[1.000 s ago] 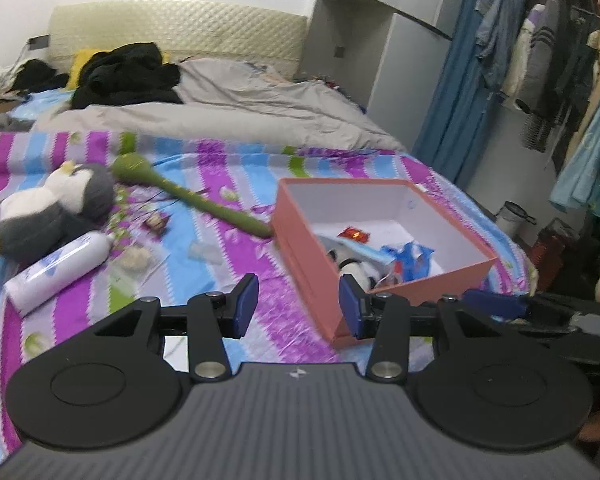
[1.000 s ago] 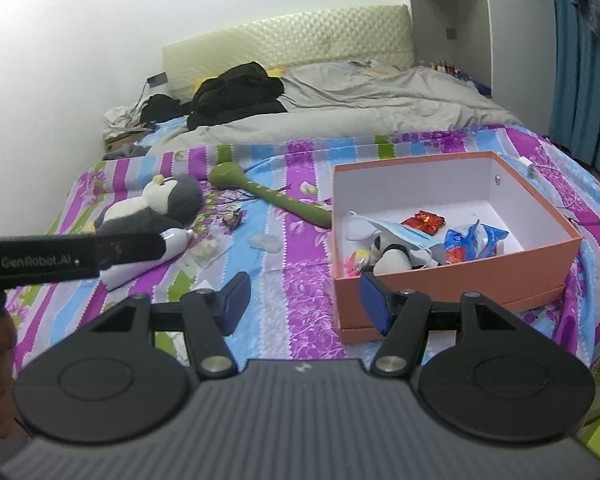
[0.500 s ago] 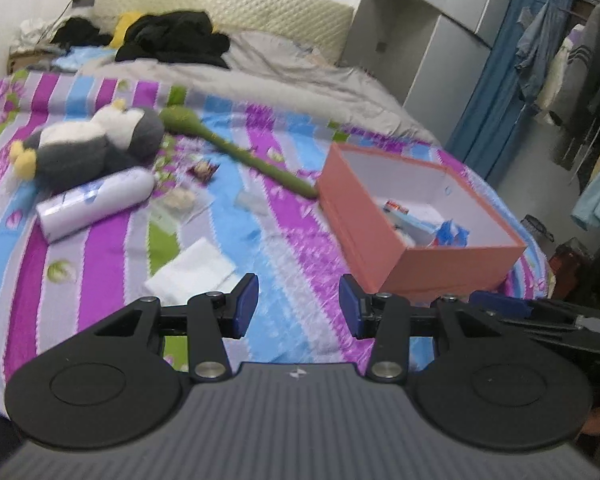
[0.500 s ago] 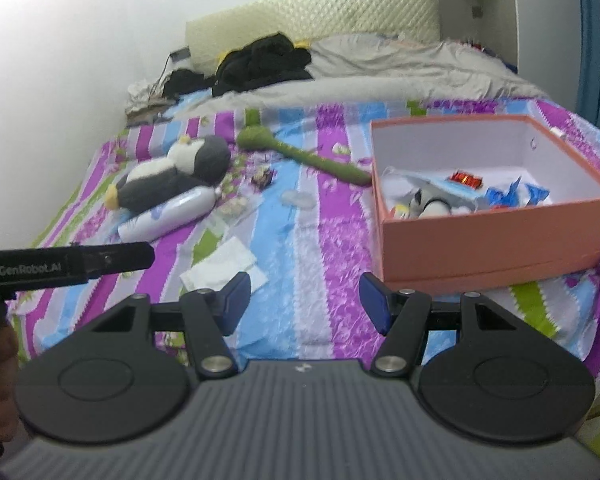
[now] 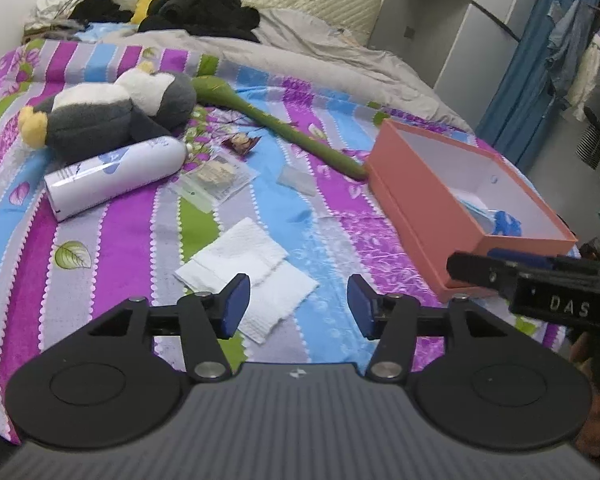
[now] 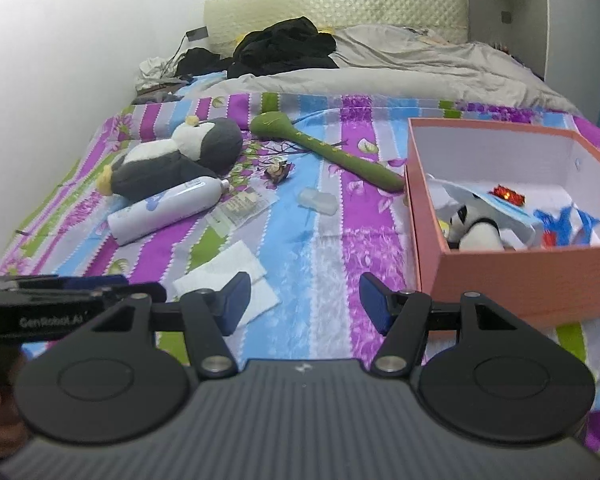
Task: Organize soft objects
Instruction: 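Move left gripper to white textured cloth while right gripper moves to clear plastic cap, then close left gripper on white cloth while right gripper closes on clear plastic cap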
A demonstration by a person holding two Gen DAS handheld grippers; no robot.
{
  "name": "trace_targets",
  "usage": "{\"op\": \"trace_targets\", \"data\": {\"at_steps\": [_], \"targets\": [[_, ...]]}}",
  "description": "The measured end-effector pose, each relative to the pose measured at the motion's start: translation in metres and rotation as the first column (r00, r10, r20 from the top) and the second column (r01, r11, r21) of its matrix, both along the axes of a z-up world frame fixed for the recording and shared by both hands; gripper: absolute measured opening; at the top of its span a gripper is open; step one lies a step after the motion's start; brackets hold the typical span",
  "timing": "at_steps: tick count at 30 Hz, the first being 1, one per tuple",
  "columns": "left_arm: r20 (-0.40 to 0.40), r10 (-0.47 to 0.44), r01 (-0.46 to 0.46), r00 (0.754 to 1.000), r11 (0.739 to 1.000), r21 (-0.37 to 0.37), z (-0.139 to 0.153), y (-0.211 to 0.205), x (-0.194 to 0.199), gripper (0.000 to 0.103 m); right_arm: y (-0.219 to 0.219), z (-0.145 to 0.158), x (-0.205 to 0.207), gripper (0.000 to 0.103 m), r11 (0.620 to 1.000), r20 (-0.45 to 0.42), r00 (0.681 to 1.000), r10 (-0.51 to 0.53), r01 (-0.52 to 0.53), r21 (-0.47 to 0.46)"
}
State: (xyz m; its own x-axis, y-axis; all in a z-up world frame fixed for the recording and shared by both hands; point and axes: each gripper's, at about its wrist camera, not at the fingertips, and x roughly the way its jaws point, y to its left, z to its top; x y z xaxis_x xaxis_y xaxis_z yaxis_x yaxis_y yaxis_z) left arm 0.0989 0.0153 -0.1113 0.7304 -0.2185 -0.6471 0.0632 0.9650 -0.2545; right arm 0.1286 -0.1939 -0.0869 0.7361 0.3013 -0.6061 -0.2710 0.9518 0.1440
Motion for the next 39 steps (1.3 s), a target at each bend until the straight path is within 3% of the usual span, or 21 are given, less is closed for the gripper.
{"op": "trace_targets", "data": {"at_steps": [17,22,27,31,39], "targets": [[-0.061,0.039,-0.039,0.997,0.999,0.014,-0.068,0.021,0.075,0.067,0.034,-0.046,0.098,0.063,0.999,-0.058,0.997,0.044,-0.045,-0.016],[-0.063,0.001,0.005,0.998,0.995,0.101,-0.086,0.018,0.095,0.072,0.044,-0.061,0.134,0.062,0.999,-0.062,0.997,0.038,-0.039,-0.019],[-0.083,0.008,0.001,0.997,0.995,0.103,-0.101,0.026,0.108,0.072,0.051,-0.077,0.165,0.062,1.0,-0.076,0.997,0.025,-0.025,-0.006],[-0.096,0.005,0.006,0.995,0.994,0.11,-0.111,0.026,0.114,0.071,0.061,-0.091,0.185,0.062,0.999,-0.057,0.998,0.039,-0.041,-0.034],[-0.06,0.007,0.006,0.998,0.979,0.204,-0.12,0.008,0.112,0.068,0.08,-0.116,0.221,0.058,0.99,-0.017,0.999,0.042,-0.044,-0.131]]}}
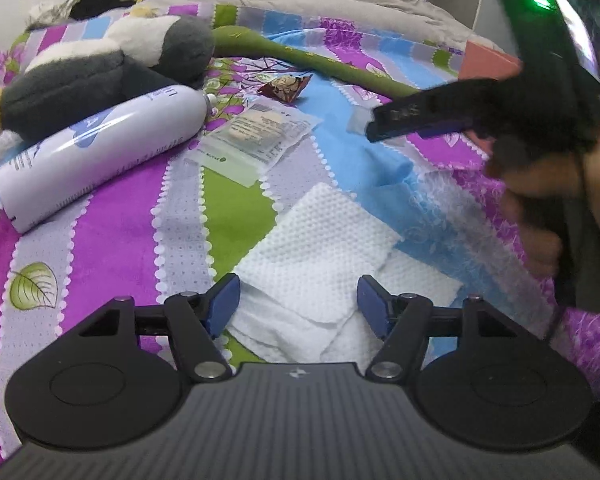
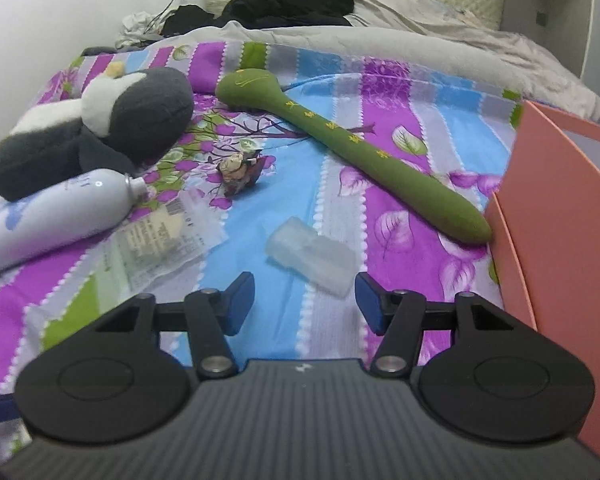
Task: Organize soft objects
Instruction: 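Close left gripper on white cloth while right gripper closes on clear plastic cap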
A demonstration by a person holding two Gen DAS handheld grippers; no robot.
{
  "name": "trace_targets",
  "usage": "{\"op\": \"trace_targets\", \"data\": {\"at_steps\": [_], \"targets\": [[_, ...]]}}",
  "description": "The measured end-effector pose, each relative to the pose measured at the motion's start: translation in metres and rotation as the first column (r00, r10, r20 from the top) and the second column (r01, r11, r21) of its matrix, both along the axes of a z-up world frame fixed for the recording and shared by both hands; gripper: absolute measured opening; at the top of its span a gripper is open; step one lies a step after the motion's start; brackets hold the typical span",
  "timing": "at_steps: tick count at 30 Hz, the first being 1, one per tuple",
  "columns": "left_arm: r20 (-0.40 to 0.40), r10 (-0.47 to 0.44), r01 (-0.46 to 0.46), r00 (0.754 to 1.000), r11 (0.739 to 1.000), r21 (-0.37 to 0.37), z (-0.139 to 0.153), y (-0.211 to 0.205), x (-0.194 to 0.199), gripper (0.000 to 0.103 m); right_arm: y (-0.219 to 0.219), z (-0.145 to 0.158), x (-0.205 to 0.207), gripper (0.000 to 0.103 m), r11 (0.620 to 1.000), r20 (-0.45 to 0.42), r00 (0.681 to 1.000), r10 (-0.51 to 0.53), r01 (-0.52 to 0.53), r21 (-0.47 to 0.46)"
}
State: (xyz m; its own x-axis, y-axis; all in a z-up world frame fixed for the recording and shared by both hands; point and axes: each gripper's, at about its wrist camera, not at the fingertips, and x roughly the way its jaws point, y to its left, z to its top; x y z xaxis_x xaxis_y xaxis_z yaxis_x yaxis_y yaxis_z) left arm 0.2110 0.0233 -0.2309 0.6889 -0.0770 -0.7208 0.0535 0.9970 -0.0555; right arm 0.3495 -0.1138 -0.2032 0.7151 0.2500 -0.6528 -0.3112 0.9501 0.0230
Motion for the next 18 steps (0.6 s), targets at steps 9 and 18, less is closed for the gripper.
{"op": "trace_targets", "data": {"at_steps": [9,18], "targets": [[0.022,-0.013,0.013,1.0,1.0,0.016,-0.001,-0.009,-0.006,0.043,0.018,-0.019,0.022,0.054,0.995,0.025,0.999,0.033,-0.031,-0.092],[0.025,0.021,-0.02,0.999,1.0,-0.024,0.0,-0.001,-0.005,0.011,0.01,-0.011,0.026,0.01,0.992,0.011,1.0,-0.025,0.026,-0.124]]}}
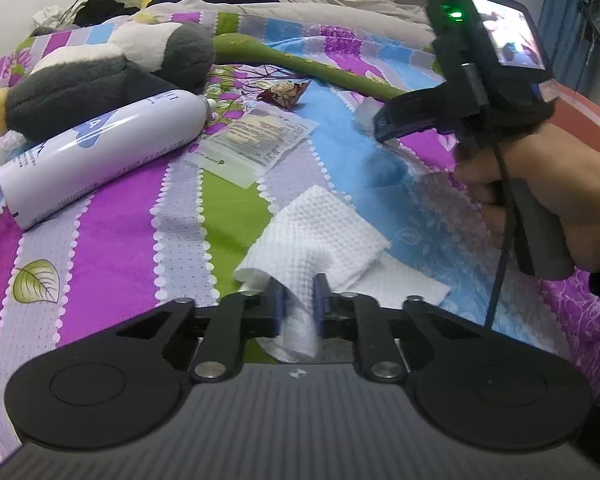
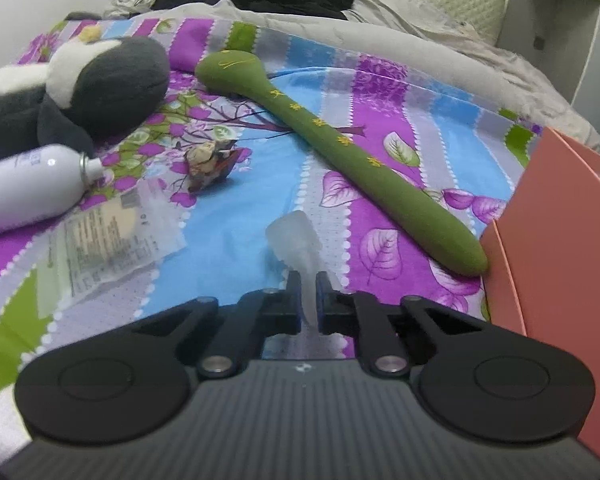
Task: Organize soft objects
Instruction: 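Close left gripper on white cloth while right gripper closes on clear plastic cap, then lift cloth with left gripper and cap with right gripper toward pink box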
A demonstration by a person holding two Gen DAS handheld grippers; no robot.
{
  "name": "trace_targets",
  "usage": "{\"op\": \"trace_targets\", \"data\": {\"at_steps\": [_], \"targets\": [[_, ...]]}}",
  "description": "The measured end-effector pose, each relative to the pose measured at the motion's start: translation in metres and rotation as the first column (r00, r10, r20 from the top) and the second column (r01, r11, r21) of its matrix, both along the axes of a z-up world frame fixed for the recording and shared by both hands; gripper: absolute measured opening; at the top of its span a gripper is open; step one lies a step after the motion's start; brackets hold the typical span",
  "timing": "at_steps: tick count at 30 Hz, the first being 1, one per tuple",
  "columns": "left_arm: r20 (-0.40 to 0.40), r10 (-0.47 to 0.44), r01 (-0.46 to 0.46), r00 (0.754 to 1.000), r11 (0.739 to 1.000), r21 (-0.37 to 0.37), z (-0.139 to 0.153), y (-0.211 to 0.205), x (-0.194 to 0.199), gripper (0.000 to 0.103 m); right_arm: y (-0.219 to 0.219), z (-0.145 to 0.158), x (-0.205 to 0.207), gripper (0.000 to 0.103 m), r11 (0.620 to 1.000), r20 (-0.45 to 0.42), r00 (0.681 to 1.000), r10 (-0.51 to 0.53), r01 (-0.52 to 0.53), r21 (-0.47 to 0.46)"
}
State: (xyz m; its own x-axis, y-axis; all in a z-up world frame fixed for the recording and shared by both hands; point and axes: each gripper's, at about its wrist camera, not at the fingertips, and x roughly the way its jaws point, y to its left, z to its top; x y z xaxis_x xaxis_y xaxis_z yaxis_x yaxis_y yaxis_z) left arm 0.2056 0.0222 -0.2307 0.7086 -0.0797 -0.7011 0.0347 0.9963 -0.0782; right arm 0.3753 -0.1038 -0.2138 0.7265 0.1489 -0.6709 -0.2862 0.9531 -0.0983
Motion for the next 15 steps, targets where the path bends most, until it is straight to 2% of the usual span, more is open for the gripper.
{"op": "trace_targets", "data": {"at_steps": [9,15], "targets": [[0.003,0.04,-0.039,0.999,0.996,-0.075,0.011,0.007,-0.01,0.008,-0.015,0.023,-0.031,0.009,1.0,0.012,1.0,-0.008,0.008,0.019],[0.0,0.065,-0.064,0.998,0.99,-0.122,0.021,0.01,-0.021,0.008,-0.029,0.036,-0.066,0.009,0.997,-0.027,0.999,-0.027,0.029,0.075]]}}
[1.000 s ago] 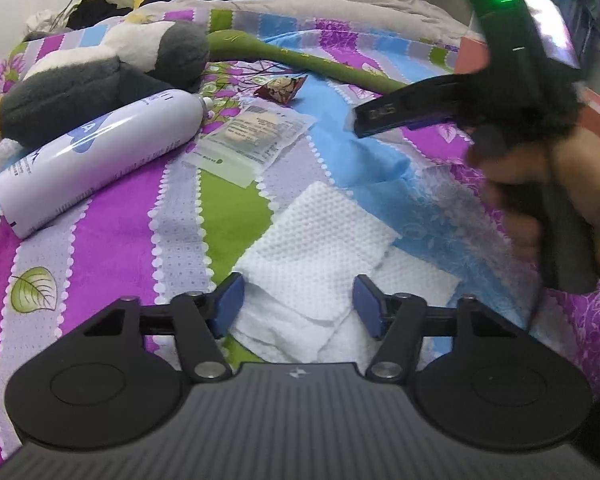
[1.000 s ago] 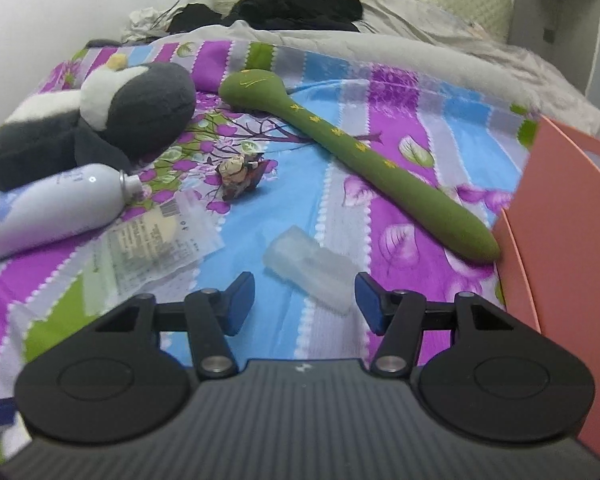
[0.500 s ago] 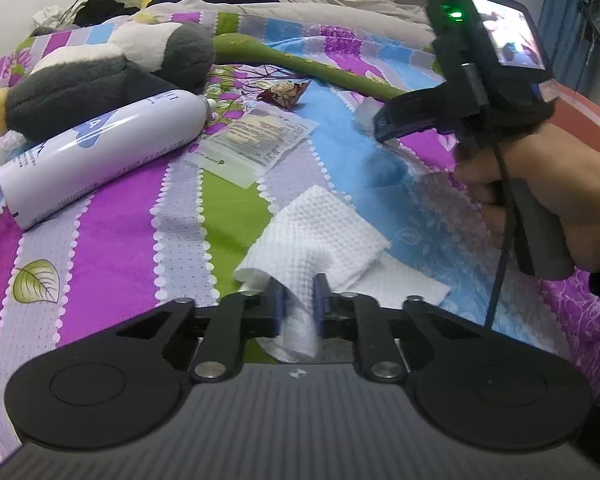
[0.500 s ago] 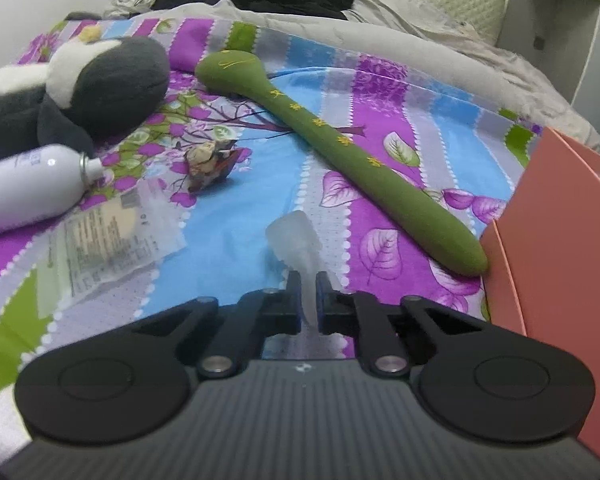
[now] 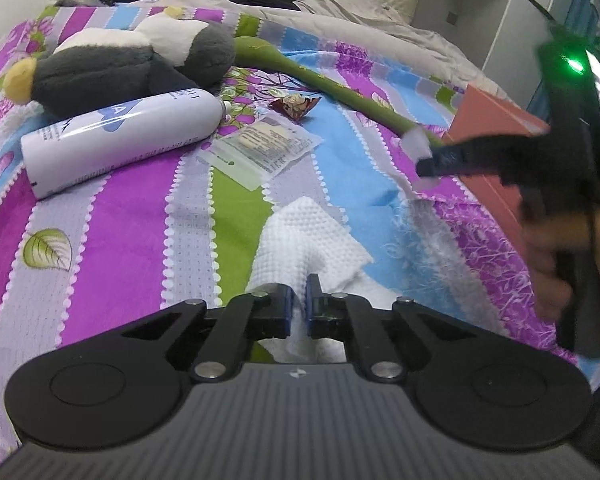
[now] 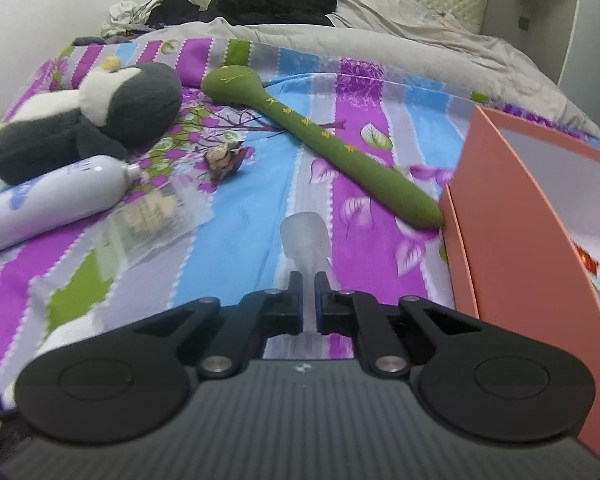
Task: Organize soft objects
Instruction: 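Lift cloth with left gripper and cap with right gripper toward pink box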
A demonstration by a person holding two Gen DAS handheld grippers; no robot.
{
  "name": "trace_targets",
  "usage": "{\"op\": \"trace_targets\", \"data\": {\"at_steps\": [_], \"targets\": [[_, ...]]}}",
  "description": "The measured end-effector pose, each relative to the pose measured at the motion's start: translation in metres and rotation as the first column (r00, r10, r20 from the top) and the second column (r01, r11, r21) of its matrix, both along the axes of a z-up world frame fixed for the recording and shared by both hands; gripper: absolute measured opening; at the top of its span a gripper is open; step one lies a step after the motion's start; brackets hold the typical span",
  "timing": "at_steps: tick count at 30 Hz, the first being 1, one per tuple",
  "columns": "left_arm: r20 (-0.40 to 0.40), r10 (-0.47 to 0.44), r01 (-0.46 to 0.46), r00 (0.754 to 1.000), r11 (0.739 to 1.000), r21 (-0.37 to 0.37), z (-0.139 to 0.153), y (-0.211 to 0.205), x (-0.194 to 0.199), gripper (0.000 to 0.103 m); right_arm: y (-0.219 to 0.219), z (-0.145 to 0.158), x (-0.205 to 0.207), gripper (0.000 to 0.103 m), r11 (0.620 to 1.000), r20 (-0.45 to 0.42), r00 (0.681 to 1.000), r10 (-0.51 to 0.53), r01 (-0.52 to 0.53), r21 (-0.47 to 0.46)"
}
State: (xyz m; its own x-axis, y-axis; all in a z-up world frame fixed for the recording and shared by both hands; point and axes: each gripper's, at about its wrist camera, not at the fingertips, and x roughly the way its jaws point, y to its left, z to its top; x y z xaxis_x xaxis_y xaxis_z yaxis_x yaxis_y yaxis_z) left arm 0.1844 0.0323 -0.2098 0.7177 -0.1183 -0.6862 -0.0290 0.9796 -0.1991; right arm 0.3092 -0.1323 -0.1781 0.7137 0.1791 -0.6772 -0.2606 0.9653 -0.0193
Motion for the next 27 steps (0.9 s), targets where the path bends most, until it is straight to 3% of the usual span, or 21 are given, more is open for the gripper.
{"op": "trace_targets", "data": {"at_steps": [9,16,27], "targets": [[0.005,0.006,-0.006,1.0,1.0,-0.006,0.011,-0.009,-0.019,0.008,-0.024,0.012,-0.059,0.009,0.995,-0.062,0.998,0.0,0.006,0.096],[-0.009,0.017,-0.017,1.0,0.999,-0.04,0.017,-0.016,-0.025,0.008,-0.033,0.009,-0.092,0.009,0.995,-0.11,0.994,0.012,-0.001,0.095],[-0.006,0.032,-0.032,0.999,0.998,-0.058,0.043,-0.029,-0.04,0.008,-0.042,0.032,-0.118,0.009,0.991,-0.081,0.996,0.031,-0.02,0.135]]}}
